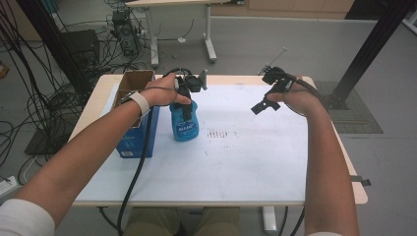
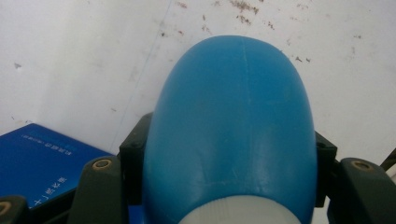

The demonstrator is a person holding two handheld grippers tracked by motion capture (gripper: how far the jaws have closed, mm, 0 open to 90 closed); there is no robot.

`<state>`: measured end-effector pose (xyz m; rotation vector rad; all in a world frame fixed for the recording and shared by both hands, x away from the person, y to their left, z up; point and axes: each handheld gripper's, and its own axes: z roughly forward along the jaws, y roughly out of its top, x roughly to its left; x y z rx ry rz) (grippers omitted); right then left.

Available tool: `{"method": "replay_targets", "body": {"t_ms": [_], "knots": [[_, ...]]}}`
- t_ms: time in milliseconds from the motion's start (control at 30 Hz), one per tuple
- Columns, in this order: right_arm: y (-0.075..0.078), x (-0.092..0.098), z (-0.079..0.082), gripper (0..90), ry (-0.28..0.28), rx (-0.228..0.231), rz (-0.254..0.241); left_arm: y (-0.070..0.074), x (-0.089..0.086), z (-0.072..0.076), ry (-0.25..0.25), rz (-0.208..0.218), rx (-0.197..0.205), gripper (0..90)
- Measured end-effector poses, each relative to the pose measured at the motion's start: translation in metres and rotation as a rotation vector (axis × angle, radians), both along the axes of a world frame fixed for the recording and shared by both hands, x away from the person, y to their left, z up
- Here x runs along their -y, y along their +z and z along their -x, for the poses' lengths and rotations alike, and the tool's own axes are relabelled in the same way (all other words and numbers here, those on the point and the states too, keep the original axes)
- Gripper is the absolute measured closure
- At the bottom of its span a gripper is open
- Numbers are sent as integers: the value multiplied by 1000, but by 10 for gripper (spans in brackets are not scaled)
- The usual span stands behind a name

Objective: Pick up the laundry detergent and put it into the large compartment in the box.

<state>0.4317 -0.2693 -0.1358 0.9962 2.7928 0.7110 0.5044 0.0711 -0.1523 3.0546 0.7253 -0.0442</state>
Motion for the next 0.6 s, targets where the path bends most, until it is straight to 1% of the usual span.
{"method": "replay_targets", "body": {"t_ms": [300, 400, 600], "knots": [[1, -2, 0, 112, 6, 2, 1, 0, 0, 1, 4, 1, 2, 381], [1, -1, 0, 111, 4, 2, -1, 0, 0, 1, 0, -2, 3, 381], [2, 0, 2, 112, 1, 4, -1, 0, 0, 2, 8, 0, 5, 381]]}}
